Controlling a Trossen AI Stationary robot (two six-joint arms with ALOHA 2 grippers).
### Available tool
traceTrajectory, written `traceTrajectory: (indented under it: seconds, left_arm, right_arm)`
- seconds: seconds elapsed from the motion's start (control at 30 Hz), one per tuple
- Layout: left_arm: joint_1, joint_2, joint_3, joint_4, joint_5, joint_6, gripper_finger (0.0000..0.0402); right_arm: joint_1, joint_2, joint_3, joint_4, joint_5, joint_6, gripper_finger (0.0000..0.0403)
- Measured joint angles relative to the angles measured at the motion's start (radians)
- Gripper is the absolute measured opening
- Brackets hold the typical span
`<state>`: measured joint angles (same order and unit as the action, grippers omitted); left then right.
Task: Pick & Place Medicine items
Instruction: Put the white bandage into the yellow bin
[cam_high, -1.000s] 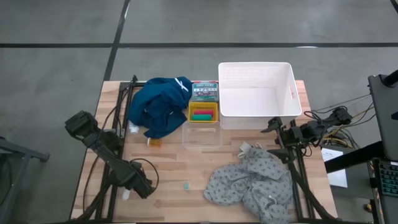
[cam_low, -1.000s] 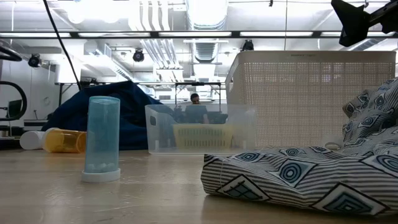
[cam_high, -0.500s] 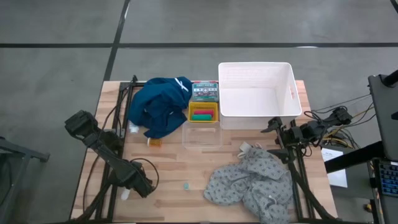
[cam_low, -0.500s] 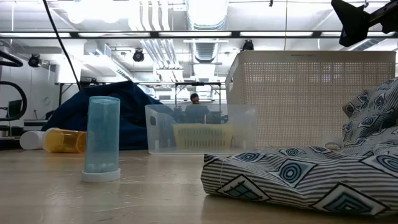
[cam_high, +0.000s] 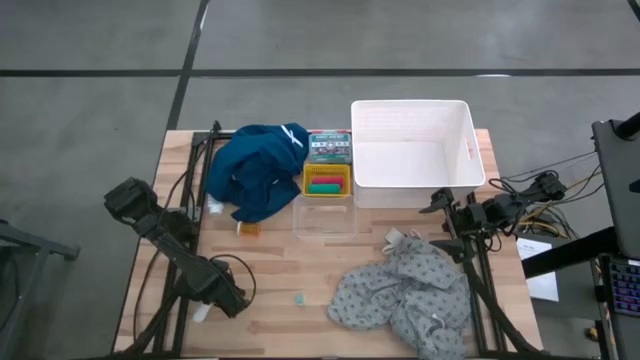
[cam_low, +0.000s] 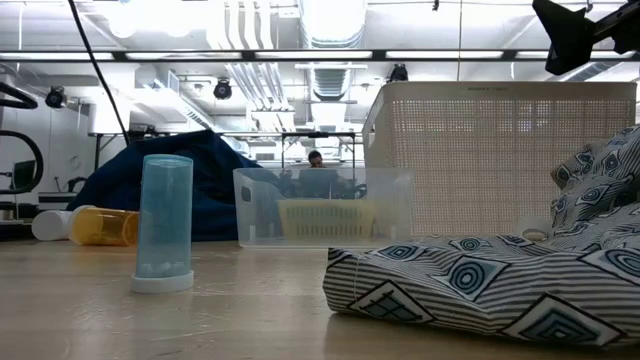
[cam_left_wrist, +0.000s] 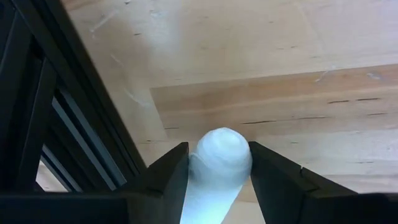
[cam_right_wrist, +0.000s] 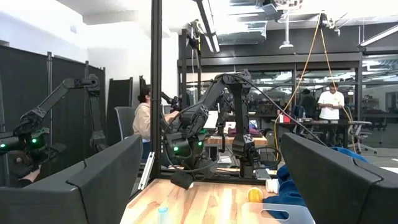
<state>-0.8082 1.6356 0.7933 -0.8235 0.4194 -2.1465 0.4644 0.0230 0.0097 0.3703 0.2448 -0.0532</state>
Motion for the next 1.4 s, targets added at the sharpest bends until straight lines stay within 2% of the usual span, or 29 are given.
traceTrajectory:
  seconds: [0.37,1.4]
  left_arm:
    - [0.000,0.001,-0.002,-0.003,0.021,-0.001,0.0143]
    - [0.010,-0.024,0.040,0.006,-0.015,-0.005,0.0122]
  right_arm:
    - [0.000,0.000,0.000,0.000,0.000,0.000,0.0380]
    - [0.000,0.000,0.000,0.000,0.000,0.000,0.0380]
